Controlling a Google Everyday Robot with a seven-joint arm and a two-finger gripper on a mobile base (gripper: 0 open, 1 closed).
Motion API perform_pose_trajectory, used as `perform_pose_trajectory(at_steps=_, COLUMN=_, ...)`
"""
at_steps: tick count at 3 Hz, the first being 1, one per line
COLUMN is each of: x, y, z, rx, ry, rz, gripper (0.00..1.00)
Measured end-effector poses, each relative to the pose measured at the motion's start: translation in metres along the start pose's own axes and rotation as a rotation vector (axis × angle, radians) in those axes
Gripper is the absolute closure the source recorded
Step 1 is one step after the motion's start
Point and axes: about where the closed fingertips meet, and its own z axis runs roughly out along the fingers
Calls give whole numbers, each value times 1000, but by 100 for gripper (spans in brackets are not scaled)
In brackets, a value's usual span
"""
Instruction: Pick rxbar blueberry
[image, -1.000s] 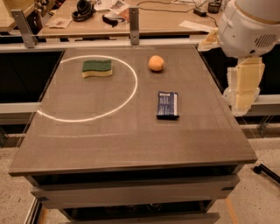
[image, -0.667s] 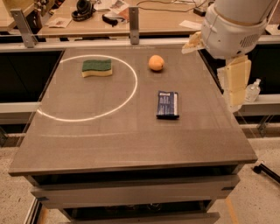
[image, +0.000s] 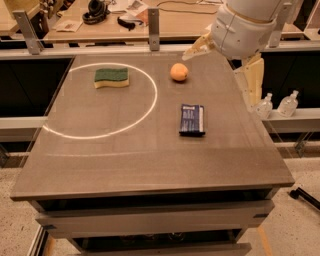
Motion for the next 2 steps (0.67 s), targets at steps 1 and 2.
perform_pose_trajectory(at_steps=1, x=6, y=-8, z=1, rx=42, ry=41, rz=-90, gripper=0)
perform_pose_trajectory(at_steps=2, x=6, y=-11, z=7, rx=44, ry=41, rz=-97, gripper=0)
